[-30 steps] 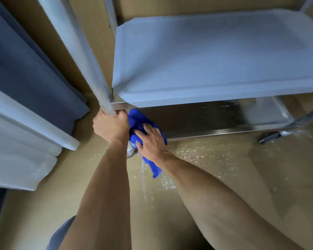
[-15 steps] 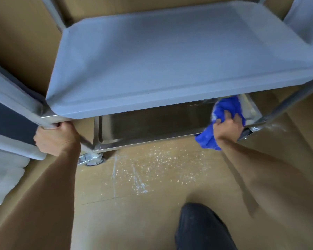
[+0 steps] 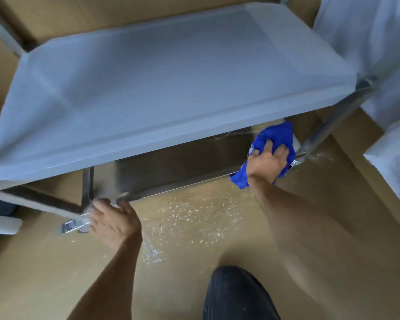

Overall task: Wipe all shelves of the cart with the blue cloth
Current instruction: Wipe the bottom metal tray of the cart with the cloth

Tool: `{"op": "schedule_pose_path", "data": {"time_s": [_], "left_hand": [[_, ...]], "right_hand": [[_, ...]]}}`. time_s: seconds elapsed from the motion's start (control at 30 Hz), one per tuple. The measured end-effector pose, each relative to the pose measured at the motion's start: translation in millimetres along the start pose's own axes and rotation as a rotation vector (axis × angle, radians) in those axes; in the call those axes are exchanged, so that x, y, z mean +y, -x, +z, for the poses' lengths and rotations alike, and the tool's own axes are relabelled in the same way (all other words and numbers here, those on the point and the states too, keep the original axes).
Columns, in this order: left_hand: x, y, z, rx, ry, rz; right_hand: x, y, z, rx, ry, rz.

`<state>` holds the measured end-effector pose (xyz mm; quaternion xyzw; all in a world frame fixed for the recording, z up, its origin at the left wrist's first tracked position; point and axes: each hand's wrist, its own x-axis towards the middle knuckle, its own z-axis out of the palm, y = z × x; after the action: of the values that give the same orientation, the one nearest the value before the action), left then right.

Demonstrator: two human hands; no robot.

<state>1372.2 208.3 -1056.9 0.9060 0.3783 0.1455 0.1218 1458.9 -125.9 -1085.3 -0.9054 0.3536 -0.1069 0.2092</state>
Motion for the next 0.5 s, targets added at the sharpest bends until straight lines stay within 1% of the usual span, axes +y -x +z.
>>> {"op": "schedule_pose_path", "data": {"time_s": [0.03,0.07,0.1,0.13,0.17,0.23,0.27,0.3,0.37,0.4,0.47,0.5], "left_hand": [[21.7,13.4,7.3,-0.092,-0.037,0.129],[46.2,26.8,10.1,-0.202,-0.02,0.264],[76.8,40.2,9.6,-0.335,-0.028,0.353],[99.0,45.6,15.3,-0.416,-0.04,0.37],[114.5,48.5,23.7,-0.445,-0.056,0.358],[125.3,49.0,38.2,-0.456,-0.086,0.286],[123.6,48.8,43.0,-0.445,-0.082,0.29],[122.5,50.5,45.1,-0.415,-0.092,0.33],[121.8,54.0,49.8,-0.396,-0.079,0.37],[122.7,53.4,54.0,-0.385,-0.088,0.357],[125.4,53.7,58.1,-0.375,-0.116,0.321],[124.9,54.7,58.8,-0.375,-0.118,0.315]], "right_hand": [[0.8,-0.3,0.8,-0.004,-0.017,-0.002],[4.8,-3.0,-1.1,-0.012,-0.022,-0.022],[12.7,-9.2,-2.6,-0.025,-0.018,-0.048],[22.6,-17.6,-5.4,-0.037,-0.015,-0.066],[34.0,-27.3,-8.7,-0.027,-0.014,-0.068],[53.1,-47.9,-10.7,0.054,-0.002,-0.068],[58.7,-56.6,-10.2,0.097,0.022,-0.074],[61.9,-64.4,-7.5,0.125,0.062,-0.083],[55.5,-74.3,-3.5,0.053,0.186,-0.08],[45.9,-77.1,-1.3,-0.001,0.258,-0.089],[15.9,-74.9,5.9,-0.086,0.341,-0.179],[-3.5,-67.4,11.6,-0.12,0.334,-0.243]]}}
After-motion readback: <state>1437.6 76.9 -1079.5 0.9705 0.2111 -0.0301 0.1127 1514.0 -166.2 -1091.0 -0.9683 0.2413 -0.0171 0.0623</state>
